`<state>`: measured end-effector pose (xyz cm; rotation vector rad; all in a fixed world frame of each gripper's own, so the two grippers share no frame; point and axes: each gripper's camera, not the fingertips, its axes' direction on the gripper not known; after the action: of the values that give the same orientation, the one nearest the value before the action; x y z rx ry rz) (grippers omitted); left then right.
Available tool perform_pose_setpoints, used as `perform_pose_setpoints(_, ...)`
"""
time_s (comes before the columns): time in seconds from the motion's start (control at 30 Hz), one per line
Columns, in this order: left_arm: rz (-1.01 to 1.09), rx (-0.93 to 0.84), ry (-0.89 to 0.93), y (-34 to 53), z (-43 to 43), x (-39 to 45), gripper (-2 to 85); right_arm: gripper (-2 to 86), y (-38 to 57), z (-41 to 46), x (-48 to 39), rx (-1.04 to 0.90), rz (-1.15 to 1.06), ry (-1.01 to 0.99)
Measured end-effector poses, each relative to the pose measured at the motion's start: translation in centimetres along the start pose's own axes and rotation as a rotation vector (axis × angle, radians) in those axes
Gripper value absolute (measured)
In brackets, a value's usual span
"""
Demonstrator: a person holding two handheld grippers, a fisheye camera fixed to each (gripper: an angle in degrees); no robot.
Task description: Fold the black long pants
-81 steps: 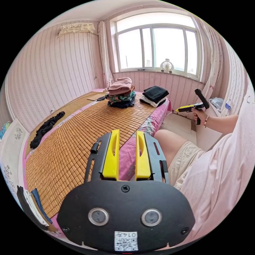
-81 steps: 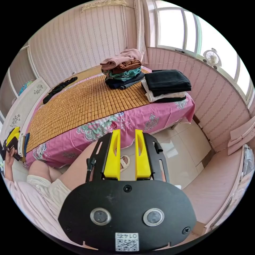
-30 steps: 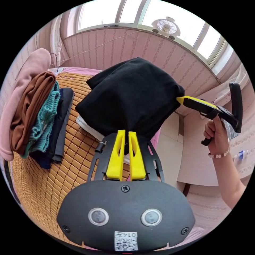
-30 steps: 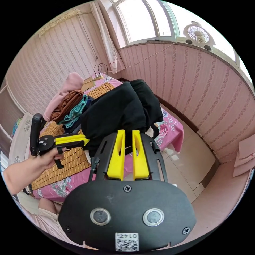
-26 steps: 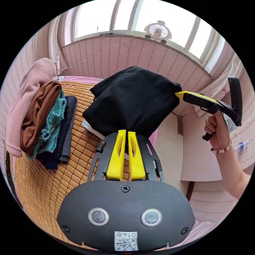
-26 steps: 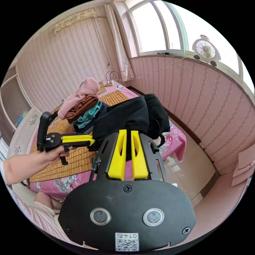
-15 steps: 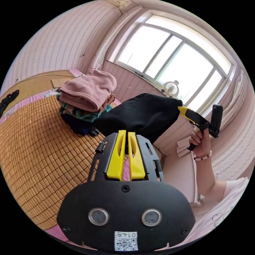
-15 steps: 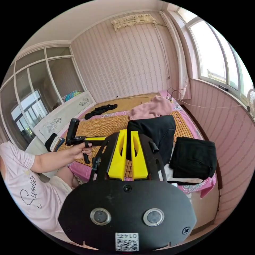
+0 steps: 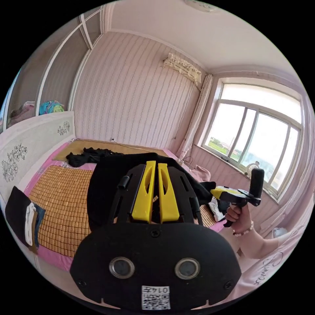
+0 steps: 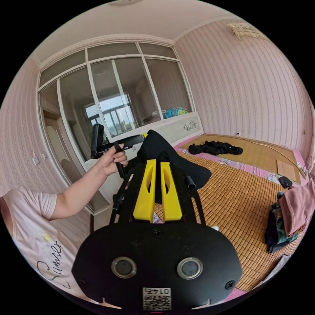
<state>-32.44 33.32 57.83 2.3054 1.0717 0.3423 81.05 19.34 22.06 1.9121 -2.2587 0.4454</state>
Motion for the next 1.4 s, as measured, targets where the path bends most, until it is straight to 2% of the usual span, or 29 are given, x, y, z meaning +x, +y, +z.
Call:
perform_pose_setpoints(0.1,0.096,-0.052,0.008,-3.4,0.6,-0.4,-0.9,0.9,4.9,6.9,1.7,-0.066,0.103,-0.073)
perform_pose_setpoints(0.2,0.203,-0.256,0.042,-1.5,7.8,0.8,-0.4,1.3,13.4,14.9,4.4,-0.224,0.227,-0.031)
perform_pose_setpoints(0.3,0.282,-0.506,0.079,7.8,16.7,1.0,0.9,1.5,25.3,22.6,8.6,-0.483,0.390,0.065)
perform_pose_setpoints(0.37,0.212,-0.740,0.109,17.9,21.9,-1.4,1.0,1.8,32.6,25.0,10.7,-0.579,0.505,0.081)
perform_pose_setpoints(0.47,0.099,-0.881,0.233,26.9,21.5,-4.8,0.5,3.0,40.2,26.5,11.9,-0.637,0.627,0.099)
perform_pose_setpoints(0.57,-0.015,-0.871,0.263,29.6,16.5,-8.8,0.8,5.8,41.6,28.4,11.8,-0.657,0.592,0.198)
perform_pose_setpoints(0.63,-0.072,-0.827,0.244,29.6,12.8,-11.8,1.4,9.0,39.6,31.9,11.2,-0.664,0.488,0.242)
perform_pose_setpoints(0.73,-0.157,-0.740,0.128,28.9,6.8,-17.2,2.8,15.6,35.6,39.5,9.1,-0.713,0.277,0.279)
perform_pose_setpoints(0.87,-0.207,-0.619,-0.044,27.5,0.4,-22.9,6.2,18.1,32.6,51.2,6.8,-0.837,0.054,0.304)
perform_pose_setpoints(1.03,-0.202,-0.617,-0.053,24.8,2.2,-24.4,7.9,17.4,31.8,66.2,6.1,-1.015,-0.100,0.296)
perform_pose_setpoints(1.17,-0.217,-0.655,-0.023,22.9,7.8,-23.8,9.1,21.4,32.2,72.9,7.5,-1.060,-0.107,0.289)
perform_pose_setpoints(1.27,-0.200,-0.710,0.034,22.2,10.2,-22.3,9.5,17.0,35.6,76.9,11.1,-1.206,-0.082,0.346)
perform_pose_setpoints(1.33,-0.163,-0.708,0.021,21.5,9.8,-21.1,9.5,9.2,35.5,77.0,13.6,-1.193,-0.076,0.440)
perform_pose_setpoints(1.4,-0.164,-0.680,-0.009,21.1,9.0,-20.8,9.3,5.2,33.7,76.3,16.0,-1.178,-0.005,0.310)
